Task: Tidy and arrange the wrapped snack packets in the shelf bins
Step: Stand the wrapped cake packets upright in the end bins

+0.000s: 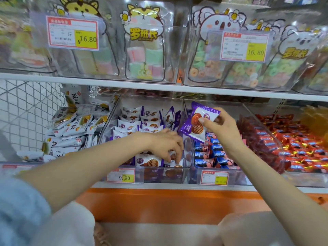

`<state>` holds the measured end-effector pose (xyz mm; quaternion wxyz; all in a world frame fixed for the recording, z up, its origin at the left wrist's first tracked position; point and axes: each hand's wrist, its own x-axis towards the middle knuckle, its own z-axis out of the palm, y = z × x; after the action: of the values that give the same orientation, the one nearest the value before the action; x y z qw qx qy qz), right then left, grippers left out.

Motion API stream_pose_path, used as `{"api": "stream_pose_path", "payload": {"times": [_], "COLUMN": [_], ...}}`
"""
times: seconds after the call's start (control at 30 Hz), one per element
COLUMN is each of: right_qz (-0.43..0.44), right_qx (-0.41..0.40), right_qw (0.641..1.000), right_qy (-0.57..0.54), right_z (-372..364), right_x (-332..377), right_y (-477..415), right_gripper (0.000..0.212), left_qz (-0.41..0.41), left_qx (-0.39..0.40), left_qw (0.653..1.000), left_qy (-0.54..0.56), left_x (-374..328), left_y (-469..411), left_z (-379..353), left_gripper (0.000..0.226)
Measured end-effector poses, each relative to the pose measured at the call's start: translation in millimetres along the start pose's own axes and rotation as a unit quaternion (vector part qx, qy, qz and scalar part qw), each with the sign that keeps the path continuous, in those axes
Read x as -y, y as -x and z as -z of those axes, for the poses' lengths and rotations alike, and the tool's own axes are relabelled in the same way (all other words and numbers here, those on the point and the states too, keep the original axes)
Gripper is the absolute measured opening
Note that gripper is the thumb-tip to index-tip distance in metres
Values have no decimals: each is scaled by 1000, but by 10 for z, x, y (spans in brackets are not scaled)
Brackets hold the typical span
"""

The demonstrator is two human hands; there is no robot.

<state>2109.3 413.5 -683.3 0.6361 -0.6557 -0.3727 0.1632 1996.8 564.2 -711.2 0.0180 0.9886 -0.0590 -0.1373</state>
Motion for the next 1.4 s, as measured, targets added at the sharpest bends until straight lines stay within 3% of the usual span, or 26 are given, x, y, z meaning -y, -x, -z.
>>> {"api": "stream_pose_path", "payload": {"times": [0.13, 0.27, 0.43, 0.87, 1.0, 1.07, 1.13, 1.23, 1.4], "right_qz": [-4, -8, -8, -24, -32, -11, 30, 81, 140], "right_qx": [-22, -29, -20, 82, 128, 168, 222, 293, 345], "right_qw": [1000, 999, 999, 996, 991, 986, 968, 920, 846], "right_qy": [-16, -27, -48, -13, -38, 3, 111, 248, 381], "right_z": [103, 208, 300, 184, 38, -30, -63, -102, -207], "right_x": [-35, -39, 4, 22, 32, 24, 1, -25, 26], "right_y": [-41, -48, -17, 15, 18, 29, 38, 49, -41], "right_gripper": [17, 15, 14, 29, 30, 28, 25, 24, 25], "left_qz": [2, 9, 24, 57, 73, 78, 85, 60, 80], "left_qx": [161, 225, 201, 211, 205, 209, 207, 138, 56], "left_qw": [985, 969, 965, 973, 972, 970, 970, 985, 992], "left_qy": [-70, -101, -168, -72, -83, -96, -90, -88, -74], "left_x": [-21, -91, -54, -63, -49, -35, 4, 115, 198], "left_y": [-214, -298, -332, -238, -56, 27, 100, 206, 442], "left_z": [2, -94, -46, 71, 144, 139, 119, 93, 170], "left_gripper": [37, 38, 45, 36, 42, 46, 49, 50, 53]}}
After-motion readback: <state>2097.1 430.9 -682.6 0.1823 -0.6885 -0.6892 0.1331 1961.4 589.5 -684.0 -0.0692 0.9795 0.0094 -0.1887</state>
